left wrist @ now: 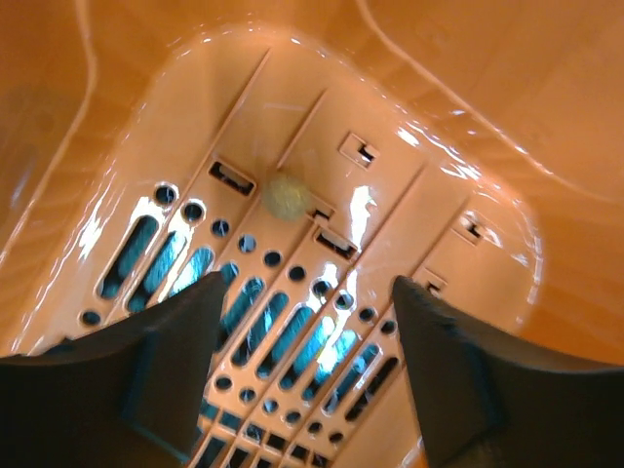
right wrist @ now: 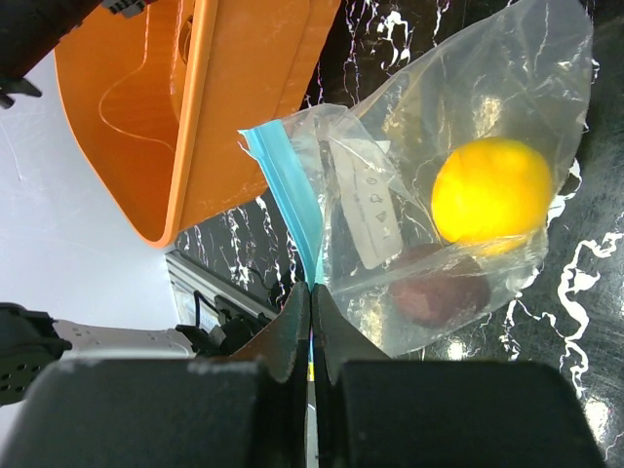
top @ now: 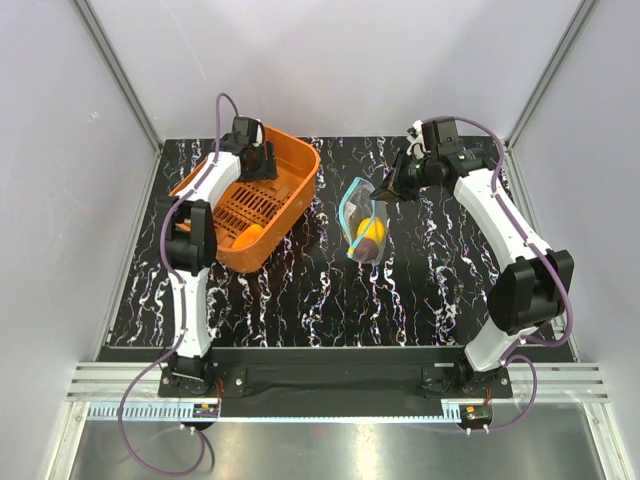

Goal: Place the food in the zip-top bag and seal the zipper
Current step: Pick up the fake fruit from the bin.

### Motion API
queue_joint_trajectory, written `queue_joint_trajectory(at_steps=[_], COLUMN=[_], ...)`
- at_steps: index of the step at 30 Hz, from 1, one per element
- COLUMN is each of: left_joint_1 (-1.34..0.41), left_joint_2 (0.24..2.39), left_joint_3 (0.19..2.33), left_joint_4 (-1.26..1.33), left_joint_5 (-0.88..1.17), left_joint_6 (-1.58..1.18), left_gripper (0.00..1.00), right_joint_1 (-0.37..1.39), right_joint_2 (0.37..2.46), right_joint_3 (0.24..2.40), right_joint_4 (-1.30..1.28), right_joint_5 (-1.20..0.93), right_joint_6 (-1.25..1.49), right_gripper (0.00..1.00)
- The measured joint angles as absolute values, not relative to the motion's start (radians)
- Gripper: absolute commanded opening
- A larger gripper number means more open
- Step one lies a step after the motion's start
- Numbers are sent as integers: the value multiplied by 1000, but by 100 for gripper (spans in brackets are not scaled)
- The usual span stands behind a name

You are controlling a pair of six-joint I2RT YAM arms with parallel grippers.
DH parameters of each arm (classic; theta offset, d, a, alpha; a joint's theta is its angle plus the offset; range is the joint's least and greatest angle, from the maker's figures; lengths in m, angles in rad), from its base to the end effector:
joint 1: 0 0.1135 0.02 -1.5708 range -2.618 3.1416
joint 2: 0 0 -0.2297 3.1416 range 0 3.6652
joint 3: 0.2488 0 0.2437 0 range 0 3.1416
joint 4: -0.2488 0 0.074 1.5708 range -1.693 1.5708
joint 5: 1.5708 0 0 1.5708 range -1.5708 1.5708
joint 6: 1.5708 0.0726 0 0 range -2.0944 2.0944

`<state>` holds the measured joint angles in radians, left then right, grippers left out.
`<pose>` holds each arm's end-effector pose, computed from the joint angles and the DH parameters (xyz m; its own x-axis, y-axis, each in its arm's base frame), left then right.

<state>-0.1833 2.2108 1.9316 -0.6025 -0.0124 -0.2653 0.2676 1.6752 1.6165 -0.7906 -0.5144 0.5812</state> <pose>0.4859 -0.0892 0.1772 -0.7781 -0.1224 -0.6161 -0.0306 0.9870 -0.1575 0.3511 0.1333 0.2850 -0.9037 0.2479 -0.3492 -0.0568 0.7389 0.6714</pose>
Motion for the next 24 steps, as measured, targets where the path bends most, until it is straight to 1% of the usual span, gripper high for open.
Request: queue_joint_trajectory(at_steps=[4, 12, 19, 20, 23, 24], left_joint_1=[-182, -181, -180, -179, -179, -179], left_joint_2=[2252, 2323, 2390, 2406, 2428, 2428], left_joint_3=[1950, 2004, 2063, 2088, 2127, 2128], left_joint_4=[-586, -565, -562, -567, -574, -575], left_joint_5=[-14, -25, -35, -35, -38, -39], left_joint_6=[-254, -233, -225, -225, -220, -219], left_gripper=[63, 62, 54, 47, 33, 27], right_joint_1=[268, 268, 268, 268, 268, 268], right_joint_2=[1675, 1675, 1675, 1675, 1675, 1675], right_joint_3=[1615, 1604, 1597, 1597, 1597, 1597], right_joint_4=[-791, -790, -791, -791, -791, -791], right_joint_5=[-514, -515, -515, -515, -514, -514], right_joint_6=[582, 585, 585, 585, 585, 585], right_gripper=[0, 0, 0, 0, 0, 0])
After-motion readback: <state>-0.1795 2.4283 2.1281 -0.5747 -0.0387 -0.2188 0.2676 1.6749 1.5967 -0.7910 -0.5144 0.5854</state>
